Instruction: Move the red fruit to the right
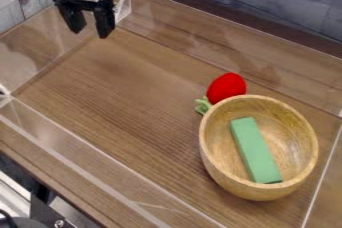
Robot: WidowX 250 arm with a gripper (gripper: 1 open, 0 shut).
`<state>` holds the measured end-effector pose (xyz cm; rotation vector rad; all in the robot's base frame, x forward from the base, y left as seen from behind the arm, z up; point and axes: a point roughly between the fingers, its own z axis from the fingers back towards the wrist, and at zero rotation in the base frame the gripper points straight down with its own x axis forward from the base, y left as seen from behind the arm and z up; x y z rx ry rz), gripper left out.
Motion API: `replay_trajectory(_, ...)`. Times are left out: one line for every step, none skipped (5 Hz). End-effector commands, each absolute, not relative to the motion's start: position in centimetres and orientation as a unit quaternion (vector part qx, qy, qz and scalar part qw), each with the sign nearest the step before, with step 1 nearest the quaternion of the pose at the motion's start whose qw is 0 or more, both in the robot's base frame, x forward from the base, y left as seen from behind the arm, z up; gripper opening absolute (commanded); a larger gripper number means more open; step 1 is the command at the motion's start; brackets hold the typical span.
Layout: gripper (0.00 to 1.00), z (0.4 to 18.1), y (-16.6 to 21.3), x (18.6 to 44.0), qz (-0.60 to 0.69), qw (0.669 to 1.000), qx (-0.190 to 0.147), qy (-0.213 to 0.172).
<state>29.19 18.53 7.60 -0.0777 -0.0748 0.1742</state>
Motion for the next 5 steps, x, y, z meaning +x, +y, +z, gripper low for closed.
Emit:
replay_trajectory(1.00, 10.5, 19.4, 31.2, 0.097, 0.992, -0.019, -0.076)
replay_trajectory(1.00, 10.8, 19.8, 32.7, 0.104, 0.991, -0.014, -0.083)
replay_trajectory(1.00, 10.4, 21.3, 31.5, 0.096, 0.992, -0.010, -0.082)
replay_trajectory(1.00, 10.0, 21.3, 30.2, 0.094, 0.992, -0.006, -0.080)
replay_trajectory(1.00, 10.8, 20.7, 30.8, 0.072, 0.994, -0.007, -0.087)
